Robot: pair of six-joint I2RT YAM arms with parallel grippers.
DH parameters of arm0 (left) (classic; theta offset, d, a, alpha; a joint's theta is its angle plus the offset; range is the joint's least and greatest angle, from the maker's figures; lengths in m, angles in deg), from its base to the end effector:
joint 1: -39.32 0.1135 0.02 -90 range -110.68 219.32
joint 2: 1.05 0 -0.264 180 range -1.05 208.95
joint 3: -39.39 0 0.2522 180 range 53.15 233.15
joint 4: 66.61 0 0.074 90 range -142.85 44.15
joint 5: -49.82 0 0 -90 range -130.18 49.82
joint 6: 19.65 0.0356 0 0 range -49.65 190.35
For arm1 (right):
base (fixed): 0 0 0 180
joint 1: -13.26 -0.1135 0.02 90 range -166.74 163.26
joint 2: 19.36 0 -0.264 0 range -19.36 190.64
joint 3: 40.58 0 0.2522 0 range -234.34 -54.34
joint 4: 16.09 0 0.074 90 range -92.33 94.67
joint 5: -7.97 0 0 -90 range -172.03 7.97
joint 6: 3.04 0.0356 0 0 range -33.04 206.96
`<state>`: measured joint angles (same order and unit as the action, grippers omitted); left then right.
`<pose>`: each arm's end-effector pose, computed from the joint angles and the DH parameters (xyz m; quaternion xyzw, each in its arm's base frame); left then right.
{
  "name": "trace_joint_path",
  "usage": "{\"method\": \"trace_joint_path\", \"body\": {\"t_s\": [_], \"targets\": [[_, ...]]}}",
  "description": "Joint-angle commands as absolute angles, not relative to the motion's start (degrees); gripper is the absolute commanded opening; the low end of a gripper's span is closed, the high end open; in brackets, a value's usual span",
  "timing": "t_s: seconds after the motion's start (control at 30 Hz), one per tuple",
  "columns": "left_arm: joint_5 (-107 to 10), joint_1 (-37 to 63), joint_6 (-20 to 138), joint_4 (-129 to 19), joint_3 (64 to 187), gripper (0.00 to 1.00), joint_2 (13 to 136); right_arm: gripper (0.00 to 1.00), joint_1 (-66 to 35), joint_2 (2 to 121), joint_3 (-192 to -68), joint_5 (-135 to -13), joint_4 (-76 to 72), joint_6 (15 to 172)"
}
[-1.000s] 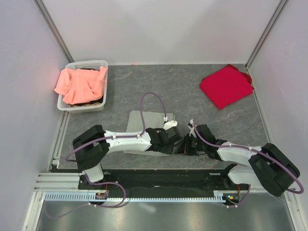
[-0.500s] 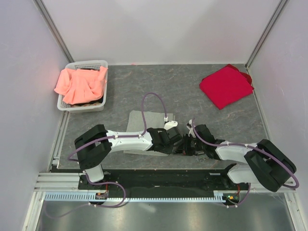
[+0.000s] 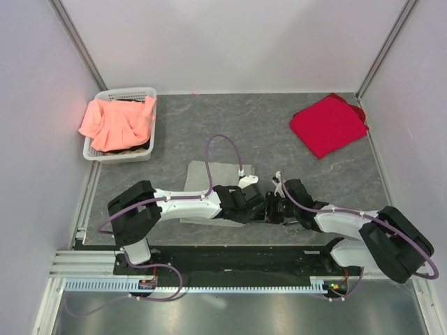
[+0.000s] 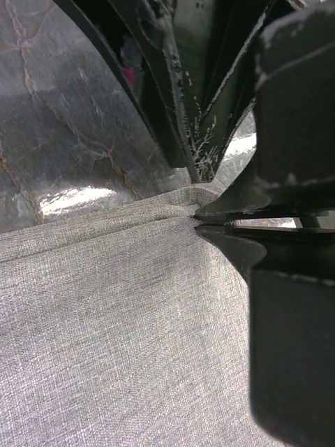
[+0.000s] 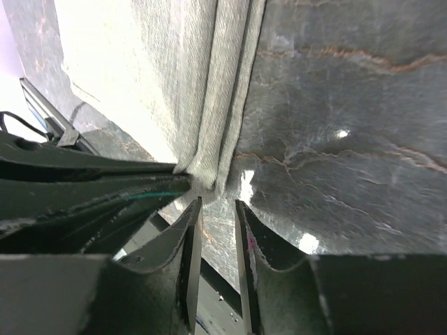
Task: Fold the napkin into a case and place the utensils inside
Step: Smooth out the upper triangle-folded napkin at the center of the board.
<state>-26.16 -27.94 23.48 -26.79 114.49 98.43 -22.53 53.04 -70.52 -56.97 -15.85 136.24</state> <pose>0.1395 -0.3106 0.1721 0.1444 0.9570 -0.1213 0.2203 0.1569 0.1317 0.1228 0.0186 0.8982 0.4112 0.1542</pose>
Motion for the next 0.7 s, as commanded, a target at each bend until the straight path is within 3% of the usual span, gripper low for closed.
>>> {"method": "trace_joint_path", "body": {"t_s": [0.0, 0.2, 0.47, 0.67], "targets": [[-26.7, -28.4, 22.0, -27.6, 116.0, 0.08, 95.8, 0.33, -22.3, 53.9, -73.5, -58.6, -14.5, 134.6], [-26.8, -28.5, 22.0, -27.6, 116.3, 0.08, 94.6, 0.2, -23.8, 60.0, -73.1, -55.7, -21.1, 136.4], [-30.4, -29.6, 20.7, -29.6, 117.0, 0.08, 96.6, 0.1, -27.0, 62.2, -69.1, -57.5, -30.2, 142.3], [-30.2, -30.1, 20.2, -29.6, 114.3, 0.08, 96.7, 0.23, -23.6, 57.0, -71.2, -61.5, -14.8, 136.4]]}}
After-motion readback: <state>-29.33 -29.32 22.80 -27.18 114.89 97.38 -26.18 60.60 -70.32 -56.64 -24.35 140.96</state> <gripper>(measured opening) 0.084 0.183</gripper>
